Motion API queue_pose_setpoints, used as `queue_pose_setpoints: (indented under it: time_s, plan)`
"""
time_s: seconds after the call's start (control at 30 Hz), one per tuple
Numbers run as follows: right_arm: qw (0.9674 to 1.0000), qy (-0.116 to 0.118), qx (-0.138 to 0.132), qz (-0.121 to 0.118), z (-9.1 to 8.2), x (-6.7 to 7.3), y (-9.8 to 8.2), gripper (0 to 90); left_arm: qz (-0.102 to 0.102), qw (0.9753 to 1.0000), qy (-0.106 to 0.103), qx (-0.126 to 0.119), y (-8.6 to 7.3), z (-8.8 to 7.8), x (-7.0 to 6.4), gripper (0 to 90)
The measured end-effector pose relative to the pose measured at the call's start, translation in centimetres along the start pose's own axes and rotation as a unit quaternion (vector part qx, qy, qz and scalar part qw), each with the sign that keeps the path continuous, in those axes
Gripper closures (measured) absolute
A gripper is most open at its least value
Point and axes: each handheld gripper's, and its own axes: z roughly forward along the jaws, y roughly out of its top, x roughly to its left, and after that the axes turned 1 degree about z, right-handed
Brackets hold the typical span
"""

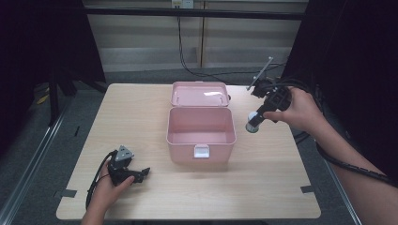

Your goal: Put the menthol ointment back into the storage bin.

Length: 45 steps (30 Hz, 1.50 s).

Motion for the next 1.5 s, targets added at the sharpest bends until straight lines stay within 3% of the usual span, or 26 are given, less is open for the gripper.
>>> queue_pose_setpoints:
  time_s: [0.47,1.1,1.5]
  plan:
    - [0.9999,-0.003,0.005,0.016,-0.3,-0.1,2.3,50.6,0.002,1.0000,0.000,0.000,0.0,0.0,0.0,9.6]
    - [0.9999,-0.006,0.008,0.004,0.2,1.4,6.1,50.6,0.005,1.0000,-0.001,0.002,0.0,-0.1,0.0,9.6]
    - [0.9996,0.000,-0.005,0.026,0.6,1.3,8.0,50.6,0.005,1.0000,-0.001,0.002,0.0,-0.1,0.0,9.6]
